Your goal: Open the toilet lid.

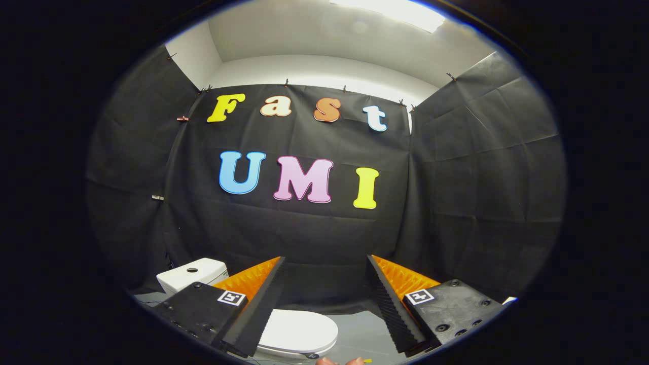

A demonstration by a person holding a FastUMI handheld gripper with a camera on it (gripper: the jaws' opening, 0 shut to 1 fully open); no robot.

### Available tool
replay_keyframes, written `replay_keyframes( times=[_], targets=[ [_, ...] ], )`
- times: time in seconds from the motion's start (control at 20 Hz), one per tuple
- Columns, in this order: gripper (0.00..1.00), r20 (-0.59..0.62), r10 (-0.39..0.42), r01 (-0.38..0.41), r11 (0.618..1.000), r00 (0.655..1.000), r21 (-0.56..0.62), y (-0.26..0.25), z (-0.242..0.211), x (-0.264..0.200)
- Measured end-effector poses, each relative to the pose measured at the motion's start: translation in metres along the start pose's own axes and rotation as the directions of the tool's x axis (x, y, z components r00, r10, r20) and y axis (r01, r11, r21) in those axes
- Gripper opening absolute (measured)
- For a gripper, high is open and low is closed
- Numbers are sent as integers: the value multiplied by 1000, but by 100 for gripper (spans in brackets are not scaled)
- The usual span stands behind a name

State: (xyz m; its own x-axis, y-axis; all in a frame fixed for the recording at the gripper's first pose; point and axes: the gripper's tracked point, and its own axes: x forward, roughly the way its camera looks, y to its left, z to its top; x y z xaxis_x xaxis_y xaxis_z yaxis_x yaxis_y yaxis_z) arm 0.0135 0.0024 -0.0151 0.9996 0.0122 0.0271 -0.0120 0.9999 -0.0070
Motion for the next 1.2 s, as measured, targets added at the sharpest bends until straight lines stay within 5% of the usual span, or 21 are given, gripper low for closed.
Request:
replay_keyframes(
  times=[0.4,0.65,0.9,1.2],
  targets=[
    [98,-29,60,-60,998,998,2,8,-98,20],
    [98,-193,147,-133,988,970,84,16,-197,17],
    [99,-361,240,-115,936,901,334,15,-298,15],
    [99,-550,334,82,798,765,598,-1,-413,3]
  ],
)
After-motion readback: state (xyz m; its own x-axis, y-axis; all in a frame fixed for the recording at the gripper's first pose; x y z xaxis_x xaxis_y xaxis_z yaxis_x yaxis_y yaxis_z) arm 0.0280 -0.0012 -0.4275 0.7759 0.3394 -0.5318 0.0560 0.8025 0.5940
